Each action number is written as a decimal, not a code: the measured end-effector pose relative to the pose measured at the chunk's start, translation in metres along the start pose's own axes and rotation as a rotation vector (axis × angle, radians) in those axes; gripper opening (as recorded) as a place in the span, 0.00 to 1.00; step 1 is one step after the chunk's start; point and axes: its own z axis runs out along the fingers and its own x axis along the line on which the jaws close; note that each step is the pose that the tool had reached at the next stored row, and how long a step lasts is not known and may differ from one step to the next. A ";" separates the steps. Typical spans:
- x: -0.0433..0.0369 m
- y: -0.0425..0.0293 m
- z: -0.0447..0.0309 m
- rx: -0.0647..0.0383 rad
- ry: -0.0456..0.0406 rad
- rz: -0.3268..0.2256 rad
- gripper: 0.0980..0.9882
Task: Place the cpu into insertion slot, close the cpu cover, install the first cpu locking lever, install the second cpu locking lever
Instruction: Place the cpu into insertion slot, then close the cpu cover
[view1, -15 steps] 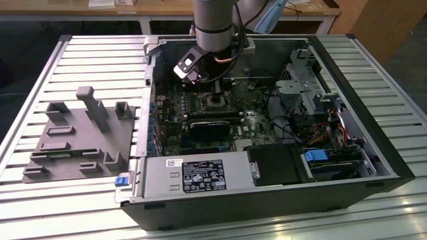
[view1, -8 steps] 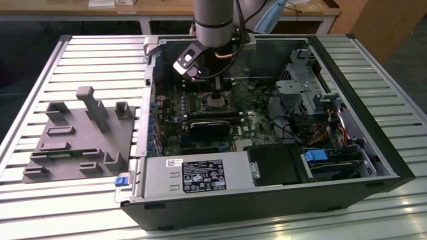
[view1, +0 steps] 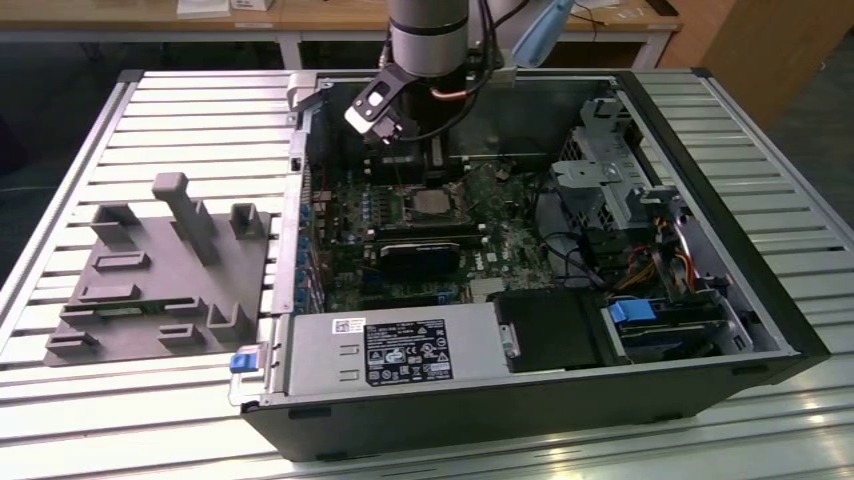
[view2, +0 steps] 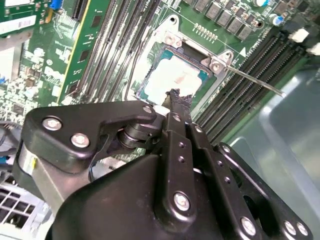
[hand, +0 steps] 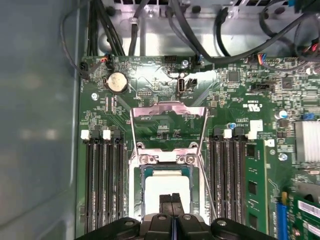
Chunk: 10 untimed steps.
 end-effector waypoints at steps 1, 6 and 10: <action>0.0000 0.0002 -0.0022 0.000 -0.0001 0.000 0.00; 0.0000 0.0004 -0.0040 0.000 0.0002 0.000 0.00; -0.0001 0.0004 -0.0048 0.000 -0.0001 0.000 0.00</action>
